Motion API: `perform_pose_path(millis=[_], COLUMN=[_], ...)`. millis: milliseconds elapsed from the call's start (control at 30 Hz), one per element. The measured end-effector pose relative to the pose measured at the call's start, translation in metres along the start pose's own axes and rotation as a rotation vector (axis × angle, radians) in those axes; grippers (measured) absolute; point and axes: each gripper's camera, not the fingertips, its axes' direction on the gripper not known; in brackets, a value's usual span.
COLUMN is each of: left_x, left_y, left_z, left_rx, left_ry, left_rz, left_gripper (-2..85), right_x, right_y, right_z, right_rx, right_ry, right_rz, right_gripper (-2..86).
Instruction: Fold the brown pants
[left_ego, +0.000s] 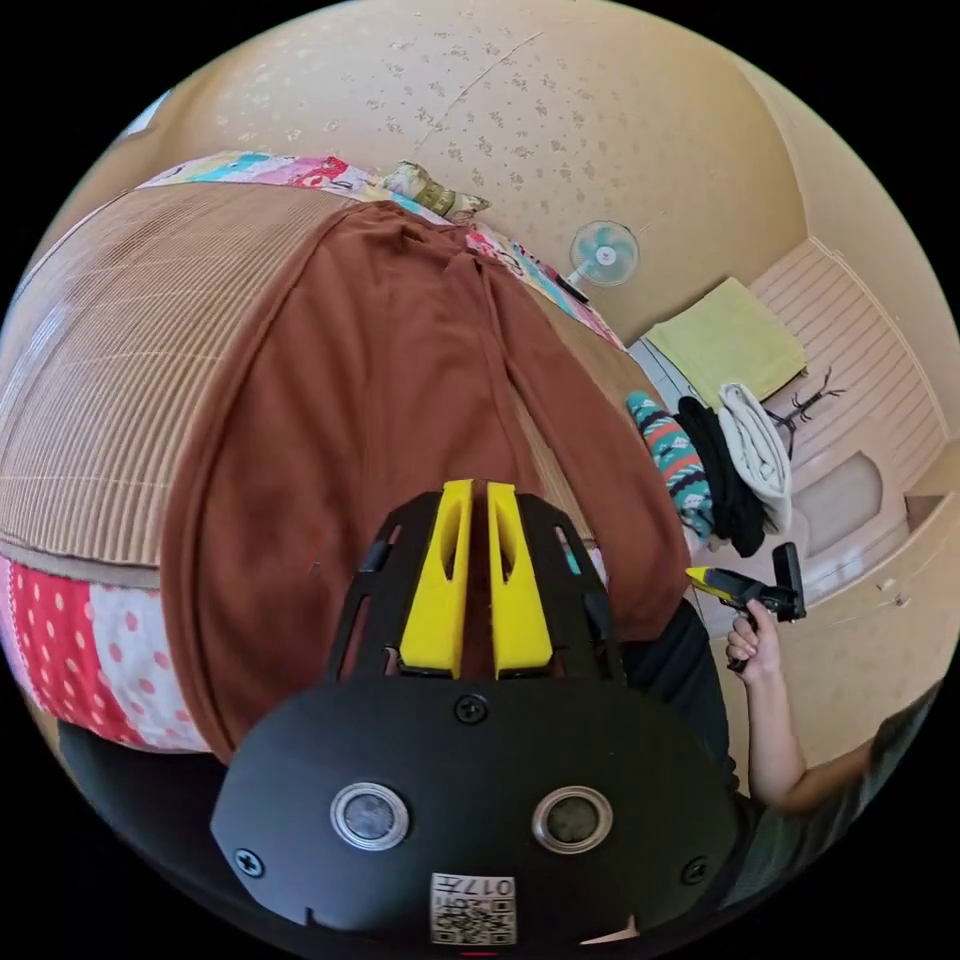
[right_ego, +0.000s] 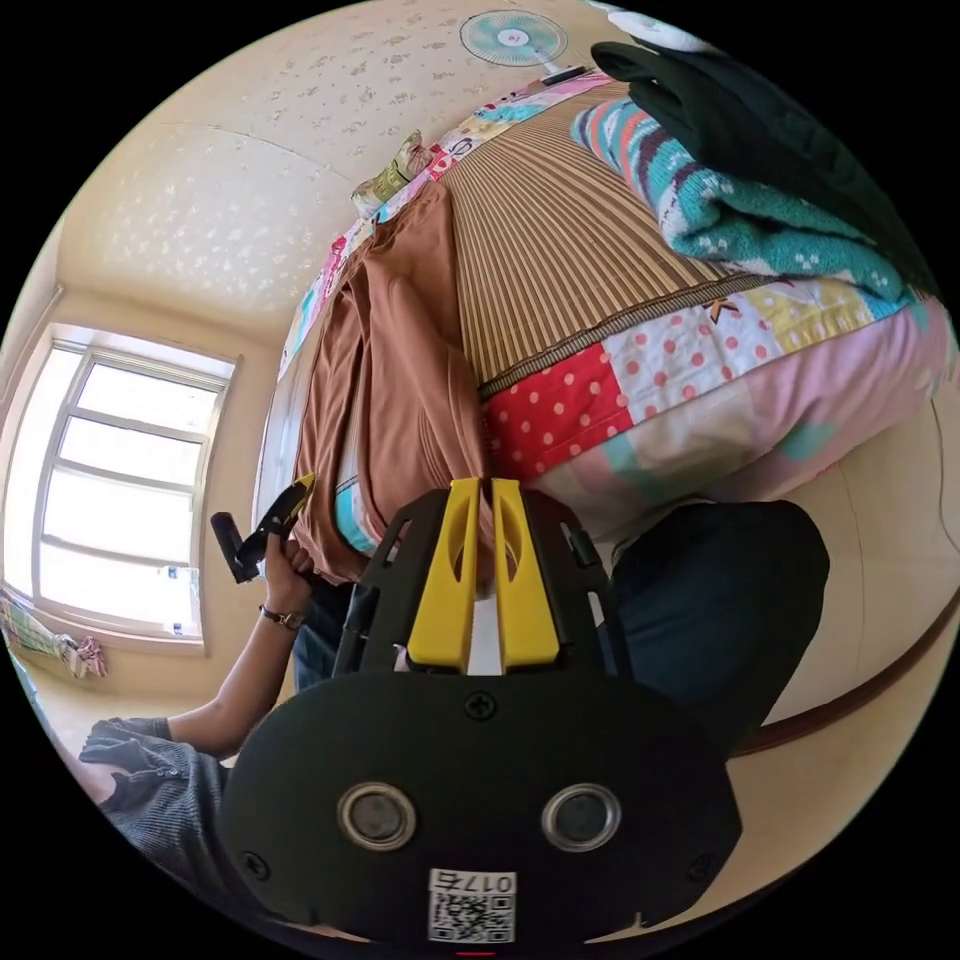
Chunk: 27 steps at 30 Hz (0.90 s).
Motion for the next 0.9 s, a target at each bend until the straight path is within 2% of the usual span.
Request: perform_pose_path(millis=[133,233,400,500,600,667,700,833,900], left_x=[0.076,0.107,0.127,0.138,0.121,0.093,0.087,0.069,0.072], left_y=[0.021,0.024,0.025,0.024,0.020,0.024,0.027,0.047,0.055], left_z=[0.055,0.095,0.119,0.129,0.118,0.088,0.081,0.069,0.069], left_rx=[-0.160,-0.236,-0.237,-0.296,-0.307,-0.211,-0.194,-0.266,-0.290], left_ry=[0.124,0.064,-0.046,-0.055,0.140,0.288,0.301,0.099,0.033], left_rz=[0.137,0.149,0.134,0.211,0.208,0.115,0.095,0.006,0.025], left_gripper=[7.6,10.5,7.6,3.1,0.5,0.0,-0.1,-0.3,-0.5], right_x=[0.011,0.007,-0.003,-0.005,-0.008,-0.012,-0.015,-0.021,-0.021], right_y=[-0.002,-0.003,-0.001,-0.002,-0.004,-0.004,-0.003,-0.001,-0.001], right_z=[0.002,0.003,0.006,0.010,0.013,0.018,0.023,0.048,0.060], right_rx=[-0.008,-0.011,-0.015,-0.043,-0.080,-0.124,-0.151,-0.232,-0.254], right_ry=[-0.061,-0.053,-0.035,-0.064,-0.069,-0.042,-0.052,-0.139,-0.085], right_rz=[0.039,0.031,0.006,-0.017,-0.044,-0.073,-0.105,-0.134,-0.096], right_gripper=[2.5,2.3,2.0,1.8,1.6,1.6,1.7,2.2,2.6])
